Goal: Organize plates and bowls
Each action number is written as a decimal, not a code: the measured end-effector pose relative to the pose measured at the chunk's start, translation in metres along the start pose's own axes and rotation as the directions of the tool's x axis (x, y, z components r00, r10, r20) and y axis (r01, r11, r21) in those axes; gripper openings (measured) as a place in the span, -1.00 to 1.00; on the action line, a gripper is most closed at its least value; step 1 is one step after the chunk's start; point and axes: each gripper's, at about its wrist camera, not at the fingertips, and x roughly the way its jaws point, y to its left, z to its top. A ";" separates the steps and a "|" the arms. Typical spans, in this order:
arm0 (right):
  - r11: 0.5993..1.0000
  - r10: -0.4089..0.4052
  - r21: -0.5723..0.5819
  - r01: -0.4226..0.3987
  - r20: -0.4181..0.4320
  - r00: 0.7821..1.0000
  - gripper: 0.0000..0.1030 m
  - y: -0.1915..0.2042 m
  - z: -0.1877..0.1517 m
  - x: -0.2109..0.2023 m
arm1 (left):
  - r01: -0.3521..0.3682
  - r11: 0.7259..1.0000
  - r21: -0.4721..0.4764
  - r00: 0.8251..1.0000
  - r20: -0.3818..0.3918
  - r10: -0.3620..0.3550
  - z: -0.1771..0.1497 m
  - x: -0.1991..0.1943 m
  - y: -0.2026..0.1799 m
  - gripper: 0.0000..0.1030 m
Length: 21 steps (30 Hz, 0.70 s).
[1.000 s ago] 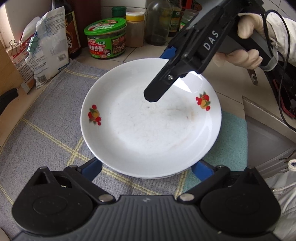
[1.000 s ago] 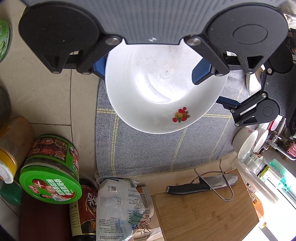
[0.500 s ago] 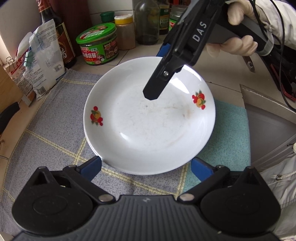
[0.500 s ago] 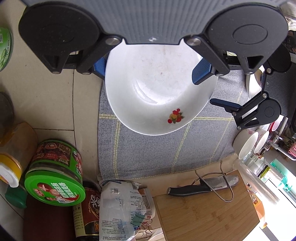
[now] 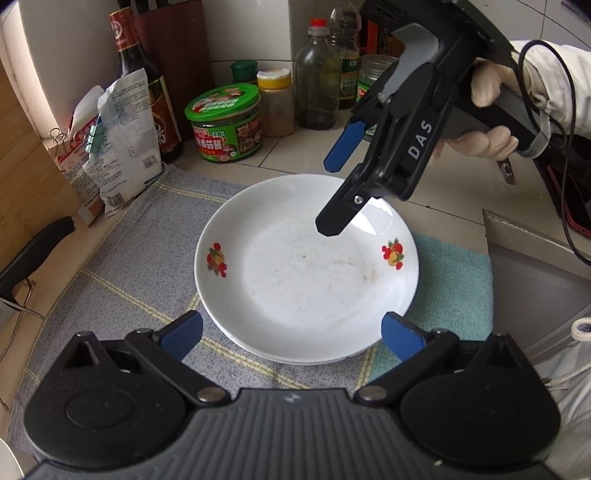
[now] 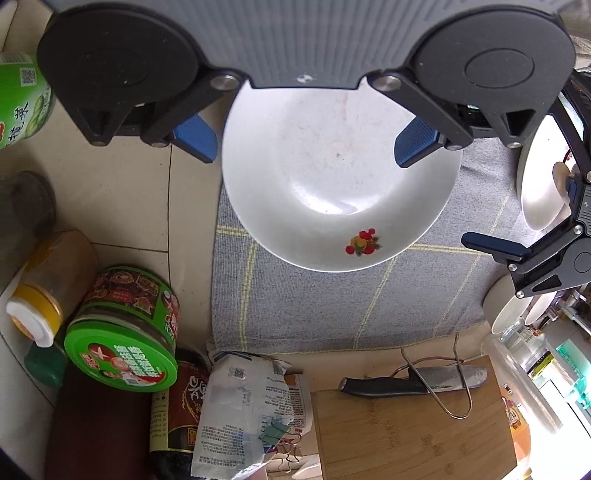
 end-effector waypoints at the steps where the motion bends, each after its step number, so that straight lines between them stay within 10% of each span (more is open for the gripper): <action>1: 1.000 0.009 0.002 -0.009 0.006 1.000 1.00 0.000 0.000 -0.003 | -0.002 1.000 -0.002 1.000 0.004 0.002 0.000 -0.001 -0.001 0.99; 21: 0.972 -0.231 -0.030 0.234 0.081 0.969 1.00 0.028 -0.040 0.003 | -0.237 0.965 -0.109 0.968 0.058 0.244 0.001 -0.017 -0.005 0.99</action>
